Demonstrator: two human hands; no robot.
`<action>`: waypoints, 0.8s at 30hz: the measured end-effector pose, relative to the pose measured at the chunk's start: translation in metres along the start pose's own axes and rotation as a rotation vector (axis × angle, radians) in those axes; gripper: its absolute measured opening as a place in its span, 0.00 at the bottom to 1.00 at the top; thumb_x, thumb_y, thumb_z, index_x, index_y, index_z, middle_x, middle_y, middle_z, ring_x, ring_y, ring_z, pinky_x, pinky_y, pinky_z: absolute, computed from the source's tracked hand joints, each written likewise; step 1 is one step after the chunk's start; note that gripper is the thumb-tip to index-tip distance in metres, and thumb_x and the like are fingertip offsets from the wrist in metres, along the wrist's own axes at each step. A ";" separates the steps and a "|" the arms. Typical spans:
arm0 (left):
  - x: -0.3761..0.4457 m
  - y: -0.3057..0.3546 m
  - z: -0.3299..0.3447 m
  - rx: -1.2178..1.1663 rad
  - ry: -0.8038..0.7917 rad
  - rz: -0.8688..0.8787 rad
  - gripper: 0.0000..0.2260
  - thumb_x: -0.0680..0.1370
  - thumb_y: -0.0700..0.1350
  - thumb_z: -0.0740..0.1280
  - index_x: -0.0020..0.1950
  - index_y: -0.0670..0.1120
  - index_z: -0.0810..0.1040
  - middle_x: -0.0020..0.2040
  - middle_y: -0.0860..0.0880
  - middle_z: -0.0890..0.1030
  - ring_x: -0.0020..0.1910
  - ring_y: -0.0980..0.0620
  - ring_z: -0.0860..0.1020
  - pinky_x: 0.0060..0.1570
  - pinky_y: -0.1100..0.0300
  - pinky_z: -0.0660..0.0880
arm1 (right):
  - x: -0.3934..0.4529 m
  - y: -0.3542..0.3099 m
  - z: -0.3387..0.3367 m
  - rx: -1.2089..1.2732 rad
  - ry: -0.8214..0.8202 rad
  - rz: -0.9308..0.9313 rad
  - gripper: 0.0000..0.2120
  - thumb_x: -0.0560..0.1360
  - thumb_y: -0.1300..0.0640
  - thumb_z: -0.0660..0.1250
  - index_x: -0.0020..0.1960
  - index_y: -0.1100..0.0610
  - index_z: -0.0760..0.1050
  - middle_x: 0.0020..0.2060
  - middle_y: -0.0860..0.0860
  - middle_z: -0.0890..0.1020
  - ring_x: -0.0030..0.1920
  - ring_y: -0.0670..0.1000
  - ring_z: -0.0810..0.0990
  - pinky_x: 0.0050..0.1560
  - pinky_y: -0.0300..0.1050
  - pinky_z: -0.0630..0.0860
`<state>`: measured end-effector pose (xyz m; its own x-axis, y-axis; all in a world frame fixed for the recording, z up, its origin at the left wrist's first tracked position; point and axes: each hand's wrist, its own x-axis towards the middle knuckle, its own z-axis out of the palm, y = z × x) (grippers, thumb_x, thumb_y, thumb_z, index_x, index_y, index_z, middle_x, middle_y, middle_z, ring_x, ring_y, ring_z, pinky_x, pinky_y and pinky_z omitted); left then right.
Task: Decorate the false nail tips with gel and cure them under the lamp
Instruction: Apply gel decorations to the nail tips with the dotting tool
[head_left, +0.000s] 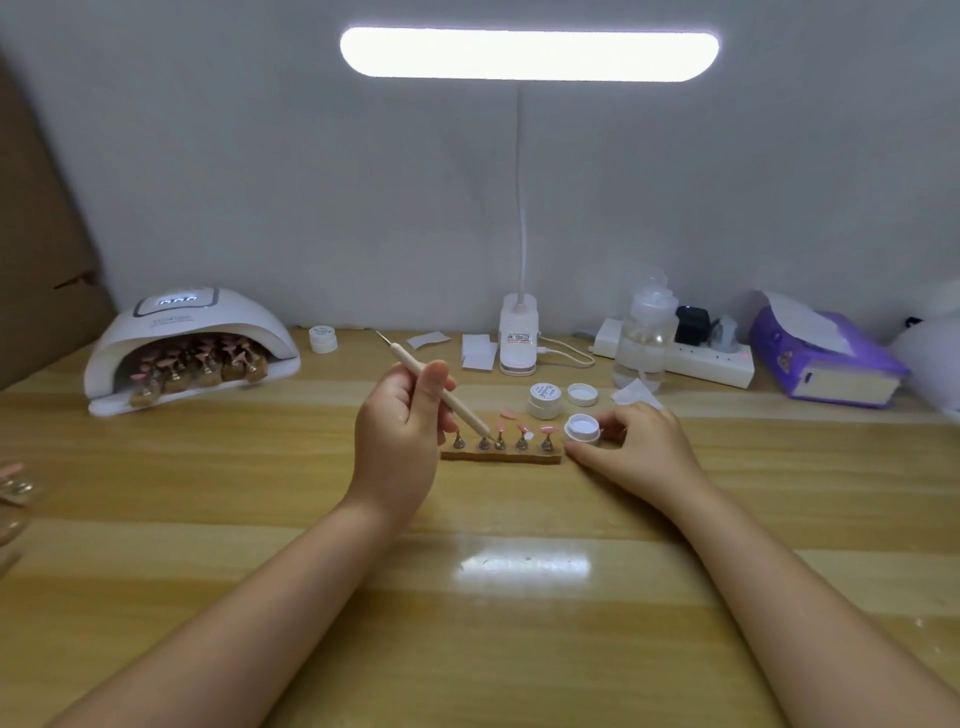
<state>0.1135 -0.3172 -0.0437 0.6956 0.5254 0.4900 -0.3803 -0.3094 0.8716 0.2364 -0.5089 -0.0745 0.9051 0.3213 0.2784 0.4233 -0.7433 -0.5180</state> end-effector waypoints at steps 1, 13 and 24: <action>-0.001 0.000 0.000 -0.002 0.006 -0.008 0.15 0.77 0.57 0.58 0.41 0.47 0.75 0.27 0.56 0.76 0.27 0.61 0.73 0.29 0.68 0.72 | 0.000 0.000 0.000 0.002 0.002 0.003 0.16 0.64 0.40 0.71 0.46 0.48 0.79 0.42 0.45 0.79 0.51 0.51 0.75 0.53 0.49 0.72; 0.001 0.017 0.005 -0.069 0.028 0.053 0.07 0.82 0.43 0.58 0.48 0.49 0.74 0.32 0.60 0.78 0.33 0.63 0.75 0.35 0.70 0.73 | -0.015 -0.040 -0.009 0.218 0.199 -0.147 0.14 0.66 0.49 0.74 0.47 0.52 0.74 0.40 0.43 0.79 0.46 0.49 0.76 0.46 0.48 0.73; 0.001 0.030 0.000 0.154 0.015 0.218 0.08 0.79 0.49 0.57 0.43 0.53 0.73 0.31 0.53 0.75 0.30 0.57 0.75 0.31 0.65 0.72 | -0.039 -0.081 -0.011 0.323 0.193 -0.330 0.12 0.62 0.50 0.77 0.40 0.53 0.78 0.33 0.43 0.79 0.38 0.45 0.77 0.40 0.42 0.74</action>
<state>0.1027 -0.3262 -0.0167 0.5976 0.4443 0.6674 -0.4221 -0.5333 0.7330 0.1664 -0.4674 -0.0347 0.7100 0.3717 0.5981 0.7041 -0.3910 -0.5928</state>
